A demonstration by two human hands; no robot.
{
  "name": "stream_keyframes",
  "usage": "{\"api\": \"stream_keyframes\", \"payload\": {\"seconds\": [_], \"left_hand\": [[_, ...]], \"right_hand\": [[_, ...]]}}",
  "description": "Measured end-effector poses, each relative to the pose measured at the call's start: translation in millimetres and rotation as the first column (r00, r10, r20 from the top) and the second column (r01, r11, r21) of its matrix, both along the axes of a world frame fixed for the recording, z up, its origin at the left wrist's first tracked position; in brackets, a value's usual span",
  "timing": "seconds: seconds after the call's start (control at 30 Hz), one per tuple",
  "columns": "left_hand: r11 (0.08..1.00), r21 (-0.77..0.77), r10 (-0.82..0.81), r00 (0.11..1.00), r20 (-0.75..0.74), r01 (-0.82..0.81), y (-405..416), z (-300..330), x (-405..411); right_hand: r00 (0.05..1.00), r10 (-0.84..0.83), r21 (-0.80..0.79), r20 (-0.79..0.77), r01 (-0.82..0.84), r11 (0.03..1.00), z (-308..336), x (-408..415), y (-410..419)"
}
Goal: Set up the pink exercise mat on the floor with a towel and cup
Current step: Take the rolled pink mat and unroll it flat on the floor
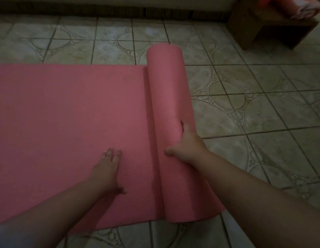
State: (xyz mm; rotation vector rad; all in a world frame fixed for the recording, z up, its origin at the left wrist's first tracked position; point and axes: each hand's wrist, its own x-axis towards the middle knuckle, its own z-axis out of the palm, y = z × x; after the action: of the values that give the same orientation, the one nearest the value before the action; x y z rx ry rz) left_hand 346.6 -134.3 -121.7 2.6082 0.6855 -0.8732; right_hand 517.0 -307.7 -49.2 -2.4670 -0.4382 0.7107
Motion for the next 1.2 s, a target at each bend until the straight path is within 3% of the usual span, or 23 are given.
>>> {"api": "stream_keyframes", "payload": {"seconds": [0.2, 0.37, 0.47, 0.63, 0.77, 0.9, 1.07, 1.2], "left_hand": [[0.996, 0.054, 0.071, 0.994, -0.083, -0.067, 2.7, 8.7, 2.8], [0.985, 0.146, 0.092, 0.995, 0.043, -0.097, -8.6, 9.6, 32.5], [0.987, 0.12, 0.095, 0.993, 0.07, -0.103, -13.4, -0.3, 36.0], [0.992, 0.102, -0.083, 0.993, 0.089, 0.073, -19.5, -10.0, 41.8], [0.981, 0.102, -0.174, 0.983, 0.058, 0.167, -21.3, -18.8, 39.1], [0.986, 0.094, -0.147, 0.987, 0.066, 0.141, -20.8, -21.4, 37.6], [0.991, 0.074, -0.116, 0.991, 0.068, 0.111, -20.8, -22.1, 37.4], [0.995, 0.068, -0.074, 0.995, 0.072, 0.07, -18.6, -26.4, 35.6]], "right_hand": [[0.996, 0.03, 0.102, -0.08, -0.022, 0.995, 4.5, 3.2, -11.3], [0.994, -0.01, 0.095, -0.11, 0.021, 0.995, 7.5, 17.7, -32.4], [0.983, -0.096, 0.128, -0.16, 0.117, 0.985, 8.1, 25.6, -48.8], [0.949, -0.232, 0.133, -0.215, 0.264, 0.955, 11.4, 44.4, -76.0], [0.96, -0.257, 0.168, -0.109, 0.272, 0.948, 12.2, 48.1, -70.1], [0.952, -0.247, 0.129, -0.182, 0.273, 0.954, 12.1, 40.7, -62.0], [0.965, -0.232, -0.042, -0.123, 0.229, 0.973, 2.6, 36.0, -60.6], [0.973, -0.205, -0.047, -0.103, 0.201, 0.978, -2.8, 41.2, -62.6]]}}
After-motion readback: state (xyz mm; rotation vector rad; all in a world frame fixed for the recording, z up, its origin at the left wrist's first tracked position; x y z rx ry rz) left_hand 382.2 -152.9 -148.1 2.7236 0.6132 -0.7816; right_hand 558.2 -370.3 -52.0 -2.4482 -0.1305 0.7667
